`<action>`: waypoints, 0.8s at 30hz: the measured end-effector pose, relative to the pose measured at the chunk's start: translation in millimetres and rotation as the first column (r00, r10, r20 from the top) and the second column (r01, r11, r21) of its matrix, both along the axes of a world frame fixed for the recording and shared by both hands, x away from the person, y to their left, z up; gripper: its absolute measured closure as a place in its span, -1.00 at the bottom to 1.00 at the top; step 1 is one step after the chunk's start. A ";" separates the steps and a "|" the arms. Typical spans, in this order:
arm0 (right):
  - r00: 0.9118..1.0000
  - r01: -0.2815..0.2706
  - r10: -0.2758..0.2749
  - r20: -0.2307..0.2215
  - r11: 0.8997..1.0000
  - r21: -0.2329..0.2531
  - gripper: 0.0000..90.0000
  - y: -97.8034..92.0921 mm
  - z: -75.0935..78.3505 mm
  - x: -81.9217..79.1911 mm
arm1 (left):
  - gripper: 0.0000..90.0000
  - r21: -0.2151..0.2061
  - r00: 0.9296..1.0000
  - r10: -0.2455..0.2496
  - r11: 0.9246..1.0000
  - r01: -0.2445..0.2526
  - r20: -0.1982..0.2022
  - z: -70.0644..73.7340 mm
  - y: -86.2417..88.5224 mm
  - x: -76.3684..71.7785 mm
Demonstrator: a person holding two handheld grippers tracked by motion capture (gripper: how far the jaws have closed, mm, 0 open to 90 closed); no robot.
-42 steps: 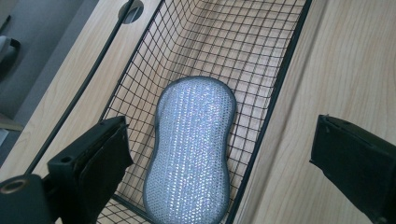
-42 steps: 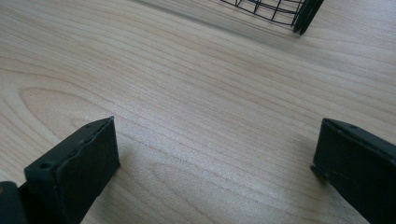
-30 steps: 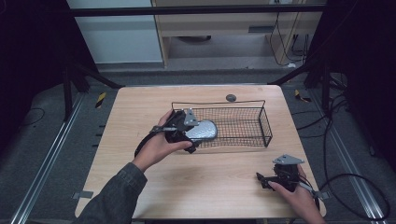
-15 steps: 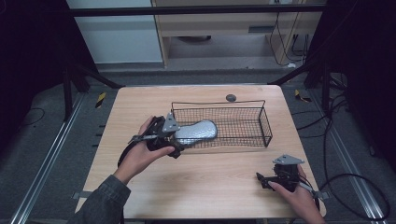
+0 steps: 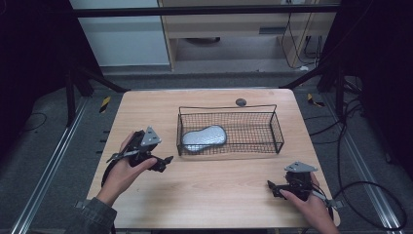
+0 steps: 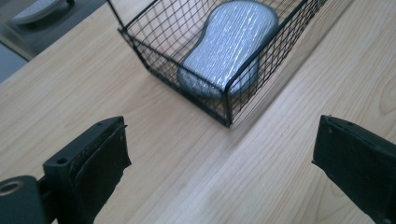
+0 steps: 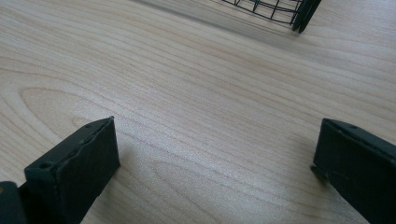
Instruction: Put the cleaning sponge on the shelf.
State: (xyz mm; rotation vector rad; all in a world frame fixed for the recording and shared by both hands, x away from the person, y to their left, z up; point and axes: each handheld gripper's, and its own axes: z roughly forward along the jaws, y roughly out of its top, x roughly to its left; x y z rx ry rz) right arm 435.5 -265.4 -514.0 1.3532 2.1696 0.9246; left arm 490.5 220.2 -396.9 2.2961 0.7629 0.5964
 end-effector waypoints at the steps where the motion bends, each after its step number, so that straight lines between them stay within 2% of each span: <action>1: 1.000 0.000 0.000 0.000 1.000 0.000 -0.99 0.0 0.0 0.0 | -0.94 0.009 1.000 0.005 1.000 -0.005 -0.006 -1.9 3.7 -0.2; 3: 1.000 0.000 0.000 0.000 1.000 0.000 -0.99 0.0 0.0 0.0 | -0.93 0.003 1.000 0.009 1.000 -0.009 -0.012 -5.1 6.4 -0.3; 4: 1.000 0.000 0.000 0.000 1.000 0.000 -0.99 0.0 0.0 0.0 | -0.93 0.024 1.000 0.020 1.000 -0.019 -0.024 -10.5 11.3 -0.7; 6: 1.000 -0.001 0.001 0.000 1.000 0.000 -0.99 0.0 0.0 0.0 | -0.93 0.037 0.999 0.028 0.999 -0.027 -0.036 -16.3 15.2 -0.7; 11: 1.000 0.000 0.000 0.000 1.000 0.000 -0.99 0.0 0.0 0.0 | -0.92 0.035 0.997 0.053 0.998 -0.051 -0.058 -27.9 21.8 1.2; 13: 1.000 -0.001 0.001 0.000 1.000 0.000 -0.99 0.0 0.0 0.0 | -0.92 0.005 0.992 0.058 0.998 -0.058 -0.112 -36.8 28.3 5.8; 15: 1.000 -0.001 0.001 0.000 1.000 0.000 -0.99 -0.1 0.0 0.0 | -0.92 0.014 0.991 0.067 0.998 -0.066 -0.118 -40.0 30.0 7.8; 16: 1.000 -0.006 0.006 0.001 1.000 0.000 -0.99 -0.4 0.0 -0.2 | -0.91 0.076 0.990 0.097 0.993 -0.090 -0.099 -46.3 32.0 11.2; 20: 1.000 -0.006 0.006 0.001 1.000 0.000 -0.99 -0.4 0.0 -0.2 | -0.91 0.071 0.987 0.115 0.992 -0.107 -0.115 -54.9 36.3 17.6; 21: 1.000 -0.006 0.006 0.001 1.000 0.000 -0.99 -0.4 0.0 -0.2 | -0.91 0.086 0.984 0.136 0.988 -0.127 -0.116 -59.6 40.0 22.4; 24: 1.000 -0.006 0.006 0.001 1.000 0.000 -0.99 -0.4 0.0 -0.2 | -0.91 0.078 0.980 0.156 0.986 -0.147 -0.122 -63.4 43.8 26.8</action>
